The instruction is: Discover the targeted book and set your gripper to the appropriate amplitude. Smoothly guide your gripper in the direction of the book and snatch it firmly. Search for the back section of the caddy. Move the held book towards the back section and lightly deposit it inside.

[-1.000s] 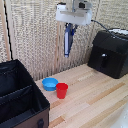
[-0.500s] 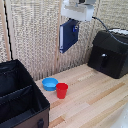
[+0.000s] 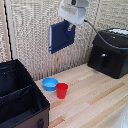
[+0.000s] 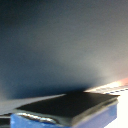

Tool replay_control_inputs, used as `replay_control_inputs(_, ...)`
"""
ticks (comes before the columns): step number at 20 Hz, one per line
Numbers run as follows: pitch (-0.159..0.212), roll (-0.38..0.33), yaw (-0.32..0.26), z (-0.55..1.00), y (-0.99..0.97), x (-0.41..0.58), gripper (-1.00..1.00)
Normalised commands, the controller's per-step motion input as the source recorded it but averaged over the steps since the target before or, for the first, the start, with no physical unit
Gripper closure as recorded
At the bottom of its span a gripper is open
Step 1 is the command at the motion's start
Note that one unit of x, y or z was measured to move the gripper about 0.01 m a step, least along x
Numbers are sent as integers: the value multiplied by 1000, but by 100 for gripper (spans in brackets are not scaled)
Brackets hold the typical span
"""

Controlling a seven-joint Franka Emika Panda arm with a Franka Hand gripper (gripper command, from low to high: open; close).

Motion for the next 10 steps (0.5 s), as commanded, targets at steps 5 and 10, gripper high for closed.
replay_control_inputs(5, -75, 19, -80, 211, 885, 16, 100)
replay_control_inputs(10, -40, 4, -78, 390, 878, 85, 100)
